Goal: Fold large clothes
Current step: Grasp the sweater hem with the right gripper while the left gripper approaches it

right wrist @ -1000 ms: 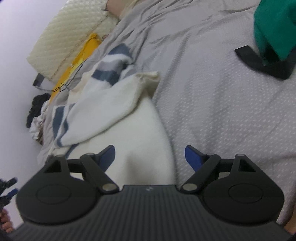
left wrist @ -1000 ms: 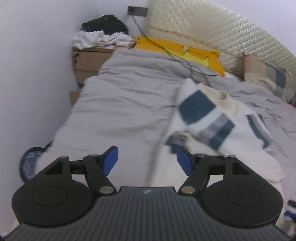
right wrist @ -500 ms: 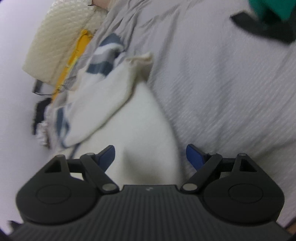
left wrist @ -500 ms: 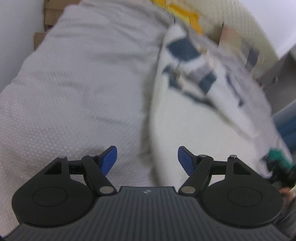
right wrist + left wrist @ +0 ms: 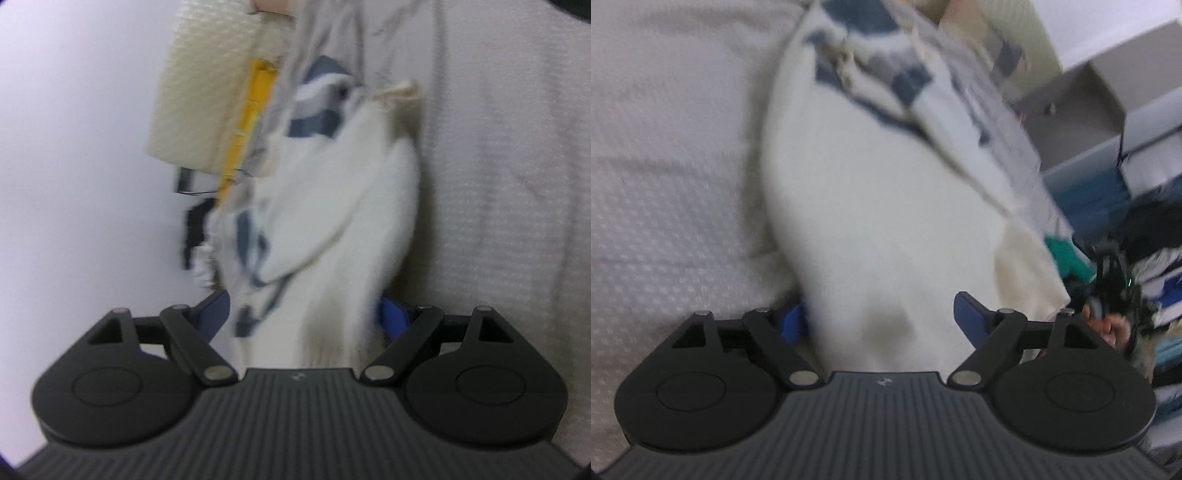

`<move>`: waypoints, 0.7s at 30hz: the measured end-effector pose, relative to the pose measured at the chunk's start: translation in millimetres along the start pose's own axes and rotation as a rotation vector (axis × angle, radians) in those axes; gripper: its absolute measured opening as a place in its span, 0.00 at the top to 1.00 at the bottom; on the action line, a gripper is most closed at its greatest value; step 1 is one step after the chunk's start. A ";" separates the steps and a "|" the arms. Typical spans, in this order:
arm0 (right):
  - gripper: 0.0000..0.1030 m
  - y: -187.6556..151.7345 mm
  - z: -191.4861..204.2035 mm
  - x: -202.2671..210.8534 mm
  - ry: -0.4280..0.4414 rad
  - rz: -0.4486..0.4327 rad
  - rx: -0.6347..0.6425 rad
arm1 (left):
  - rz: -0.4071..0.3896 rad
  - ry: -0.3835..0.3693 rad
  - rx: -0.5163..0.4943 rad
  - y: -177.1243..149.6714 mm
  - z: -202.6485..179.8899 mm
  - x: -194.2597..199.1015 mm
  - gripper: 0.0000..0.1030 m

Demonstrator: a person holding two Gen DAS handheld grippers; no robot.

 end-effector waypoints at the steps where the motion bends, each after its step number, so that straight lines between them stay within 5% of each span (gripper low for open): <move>1: 0.16 -3.8 -8.7 -2.7 -0.062 0.025 -0.009 | 0.019 0.012 0.003 -1.8 2.4 -4.2 0.18; 3: 0.17 -11.3 -26.4 -7.7 -0.178 0.057 -0.029 | 0.025 0.017 -0.015 -4.0 0.6 -5.6 0.17; 7: 0.16 -15.1 -23.3 -14.0 -0.207 0.064 -0.004 | 0.047 -0.044 0.004 -2.3 -7.6 -7.4 0.17; 12: 0.16 -11.1 -6.0 -15.2 -0.041 0.027 -0.039 | 0.031 -0.292 -0.033 -1.3 -43.0 5.5 0.17; 14: 0.16 -7.7 6.2 -10.7 0.024 -0.001 -0.013 | 0.043 -0.330 -0.024 -3.0 -49.9 3.1 0.17; 17: 0.16 -7.0 23.3 -10.6 0.102 -0.008 0.026 | 0.117 -0.153 0.001 -6.7 -43.0 -16.6 0.17; 19: 0.16 -7.5 22.5 -14.3 0.064 0.013 0.051 | 0.149 -0.002 0.059 -6.2 -30.5 -27.0 0.17; 21: 0.16 -14.5 9.4 -21.2 -0.046 0.064 0.057 | 0.181 0.064 0.060 -7.0 -27.0 -34.1 0.17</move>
Point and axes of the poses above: each gripper's, at about its wrist camera, not at the fingertips, and x roughly against the way its jaws point, z to its left, y to its top, the point moved 7 cm from there along -x, roughly the way its jaws point, and after that the axes turned 14 degrees about x, right-handed, at the moved point
